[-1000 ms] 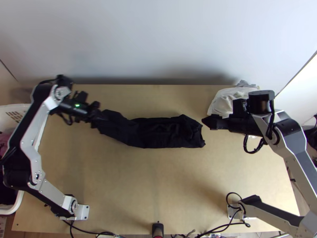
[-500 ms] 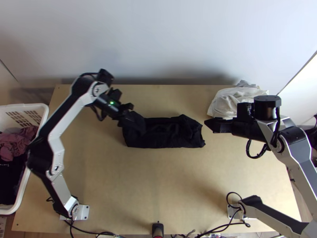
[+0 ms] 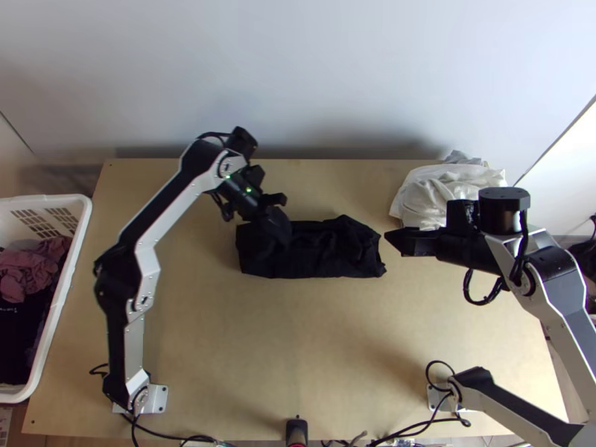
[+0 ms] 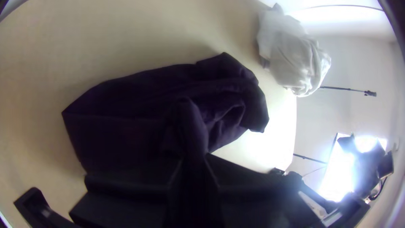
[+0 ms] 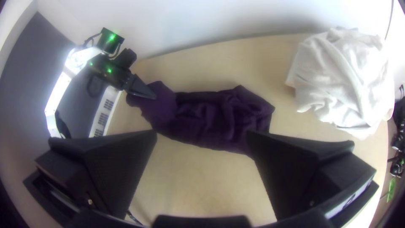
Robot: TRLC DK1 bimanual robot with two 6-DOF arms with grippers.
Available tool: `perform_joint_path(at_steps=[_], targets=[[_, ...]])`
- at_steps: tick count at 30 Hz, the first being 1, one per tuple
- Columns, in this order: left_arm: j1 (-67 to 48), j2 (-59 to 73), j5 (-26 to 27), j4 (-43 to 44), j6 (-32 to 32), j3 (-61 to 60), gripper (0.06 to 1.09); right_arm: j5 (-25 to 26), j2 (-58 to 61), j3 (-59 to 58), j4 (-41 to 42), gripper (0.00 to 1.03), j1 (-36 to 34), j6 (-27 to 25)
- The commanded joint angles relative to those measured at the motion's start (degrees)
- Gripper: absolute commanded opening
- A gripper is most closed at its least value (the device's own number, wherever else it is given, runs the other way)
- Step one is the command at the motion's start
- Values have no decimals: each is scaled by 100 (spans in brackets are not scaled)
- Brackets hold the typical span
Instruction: Fold the t-shirt
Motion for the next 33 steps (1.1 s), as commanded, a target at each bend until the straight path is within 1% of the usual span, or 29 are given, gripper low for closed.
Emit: perform_joint_path(at_steps=[1,7,10,12,15,18,22,25,29,33], targets=[[-491,534,-175,52,-281,635,10,1,-272,-341,122,98,-27,37],[-966,903,-333,553,-633,996,10,1,-615,-702,219,98,-167,63],[-1168,894,-421,1151,-1011,1005,10,1,-861,-948,298,98,-246,116],[-1283,894,-781,1599,-1406,1005,10,1,-1019,-1115,315,98,-334,116],[-1406,920,-790,2170,-1837,1005,10,1,-1247,-1370,315,98,-378,116],[-1599,938,-790,2539,-1995,1005,10,1,-1414,-1563,307,98,-396,125],[-1757,1017,-737,2944,-2127,1005,10,1,-1476,-1669,307,98,-431,134],[-1757,1096,-386,3313,-2364,996,10,1,-1458,-1704,324,98,-457,160],[-1889,1237,-104,3401,-2364,978,10,1,-1388,-1792,438,98,-493,177],[-2038,1439,-96,3594,-2426,987,11,-16,-1362,-1836,491,98,-545,239]])
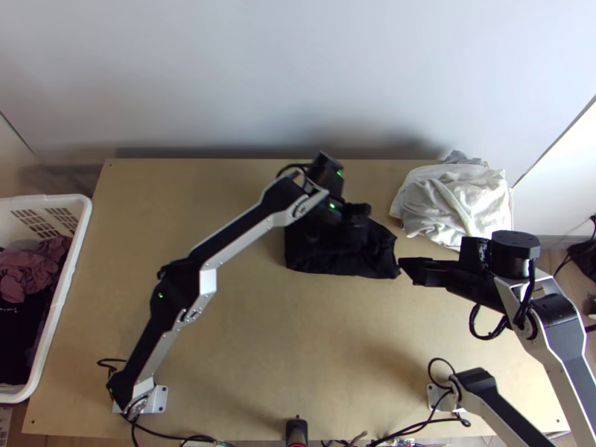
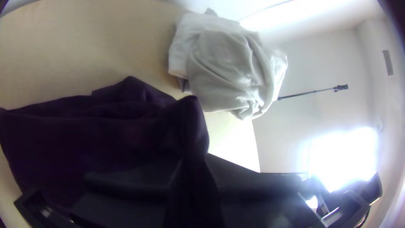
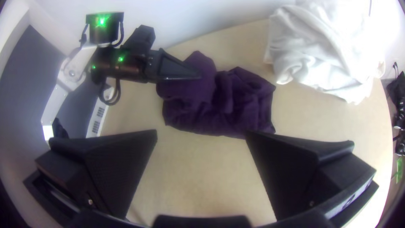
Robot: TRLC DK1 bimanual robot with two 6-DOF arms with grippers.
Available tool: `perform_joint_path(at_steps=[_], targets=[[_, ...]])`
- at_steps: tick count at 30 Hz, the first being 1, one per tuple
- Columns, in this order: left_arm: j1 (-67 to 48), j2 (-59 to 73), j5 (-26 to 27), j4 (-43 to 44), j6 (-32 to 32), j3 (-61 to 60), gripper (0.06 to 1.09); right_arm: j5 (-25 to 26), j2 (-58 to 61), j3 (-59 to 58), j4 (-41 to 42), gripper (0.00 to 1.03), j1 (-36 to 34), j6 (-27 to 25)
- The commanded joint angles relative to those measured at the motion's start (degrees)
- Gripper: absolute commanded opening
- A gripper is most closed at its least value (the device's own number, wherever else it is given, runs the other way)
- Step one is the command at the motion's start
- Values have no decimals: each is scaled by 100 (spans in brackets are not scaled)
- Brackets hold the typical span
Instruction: Fold the t-shirt
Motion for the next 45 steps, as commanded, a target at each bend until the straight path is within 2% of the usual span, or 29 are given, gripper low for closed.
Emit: perform_joint_path(at_steps=[1,2,3,6,9,13,23,32,36,40,45], targets=[[-235,294,180,425,-162,1,13,-23,22,-144,113,98,-91,95],[-244,347,180,504,-206,-8,16,-32,22,-153,122,98,-126,104],[-244,373,180,610,-285,-8,24,-32,13,-170,139,98,-135,104],[-279,382,180,979,-408,-166,56,-32,4,-205,148,98,-144,112],[-341,452,171,1322,-636,-271,70,-32,-4,-197,183,98,-135,121],[-367,645,118,1752,-1084,-271,102,-84,-4,-170,210,98,-135,174],[-490,909,-119,2288,-2104,-262,104,-146,-136,-214,210,98,-126,192],[283,-67,-172,2341,-2456,-254,104,-278,-110,-38,210,98,-108,297],[600,-664,127,2121,-2438,-377,104,-313,-75,208,236,98,-82,288],[969,-1306,136,2007,-2394,-623,104,-339,31,375,262,98,-47,306],[1760,-2053,145,1339,-1770,-1045,104,-339,356,120,658,98,419,359]])
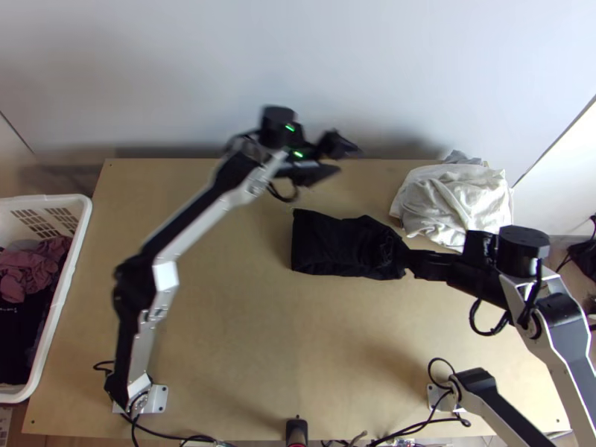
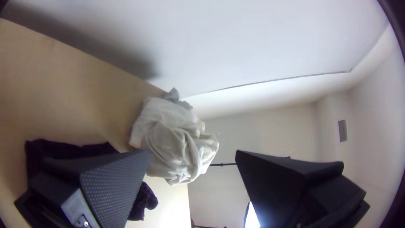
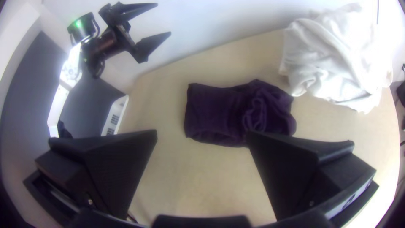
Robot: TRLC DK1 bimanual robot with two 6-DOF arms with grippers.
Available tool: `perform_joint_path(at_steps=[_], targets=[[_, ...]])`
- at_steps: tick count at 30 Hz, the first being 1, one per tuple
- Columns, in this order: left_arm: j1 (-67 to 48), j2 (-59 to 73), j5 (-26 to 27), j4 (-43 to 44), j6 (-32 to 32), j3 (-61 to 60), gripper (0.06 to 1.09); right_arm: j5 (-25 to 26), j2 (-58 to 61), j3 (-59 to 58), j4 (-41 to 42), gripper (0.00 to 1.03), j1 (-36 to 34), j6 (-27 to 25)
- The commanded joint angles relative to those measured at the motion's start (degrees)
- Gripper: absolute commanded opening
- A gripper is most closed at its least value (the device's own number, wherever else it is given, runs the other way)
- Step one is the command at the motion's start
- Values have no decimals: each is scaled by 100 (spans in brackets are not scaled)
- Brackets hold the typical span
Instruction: Fold the t-shirt
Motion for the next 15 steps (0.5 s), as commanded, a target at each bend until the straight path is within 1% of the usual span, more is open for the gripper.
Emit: perform_joint_path(at_steps=[1,3,4,6,7,8,9,12,15], targets=[[1092,-1125,68,-683,653,-604,104,-9,477,-88,407,95,509,81],[1558,-1512,86,-903,1189,-929,104,26,899,-44,653,82,782,90],[1795,-1670,103,-1088,1496,-1035,104,131,1163,9,864,75,870,90],[2270,-1960,165,-1545,1997,-1202,104,307,1672,176,1224,54,1063,55],[2534,-2101,261,-1756,2156,-1298,104,509,1918,264,1488,41,1168,-33],[2771,-2259,305,-1879,2314,-1448,104,703,2164,352,1743,18,1291,-165],[3008,-2452,349,-1931,2446,-1659,104,808,2419,431,1963,2,1379,-253],[3650,-3050,376,-1931,2815,-2467,104,922,3254,809,2077,3,1678,-464],[4160,-3639,446,-1940,3070,-3258,104,922,4063,1187,2077,3,1959,-481]])
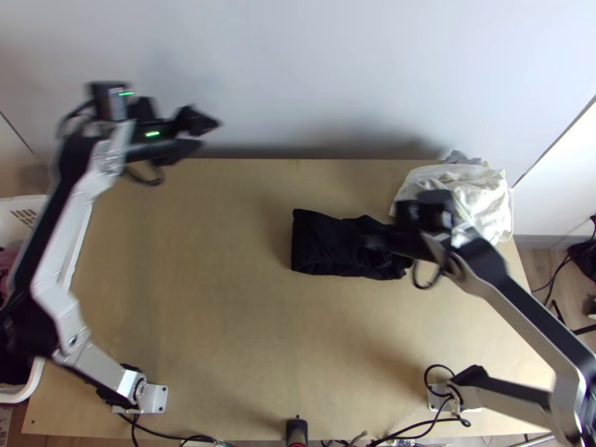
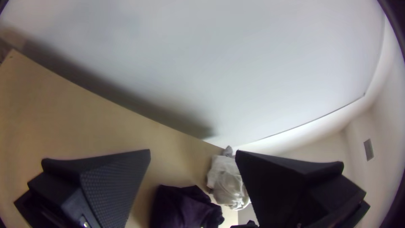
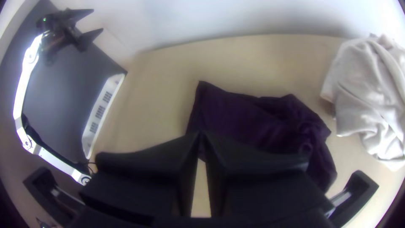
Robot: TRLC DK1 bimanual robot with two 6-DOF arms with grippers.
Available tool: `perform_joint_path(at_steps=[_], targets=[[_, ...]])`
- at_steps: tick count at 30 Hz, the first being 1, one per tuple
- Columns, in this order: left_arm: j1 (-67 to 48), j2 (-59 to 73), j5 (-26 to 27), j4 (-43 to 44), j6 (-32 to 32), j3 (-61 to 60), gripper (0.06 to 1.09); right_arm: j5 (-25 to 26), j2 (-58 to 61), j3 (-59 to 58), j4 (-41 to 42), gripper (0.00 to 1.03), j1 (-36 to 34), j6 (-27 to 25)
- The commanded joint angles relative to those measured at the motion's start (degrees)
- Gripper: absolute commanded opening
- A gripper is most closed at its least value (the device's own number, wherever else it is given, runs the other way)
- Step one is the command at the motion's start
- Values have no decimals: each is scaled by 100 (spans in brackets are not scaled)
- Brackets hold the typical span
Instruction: Fold the t-shirt
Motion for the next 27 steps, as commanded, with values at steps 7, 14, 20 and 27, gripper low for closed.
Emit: perform_joint_path(at_steps=[7,14,20,27], targets=[[2026,-2052,243,-334,1091,-2783,104,260,3008,1163,429,3,995,-318],[2255,-2746,234,-369,1144,-3512,104,269,3518,1286,658,3,828,-608],[2290,-3045,226,-474,1153,-3618,104,559,3694,1242,693,3,881,-714],[2281,-3265,182,-571,1038,-3389,104,1833,4300,1936,42,3,1444,-1109]])
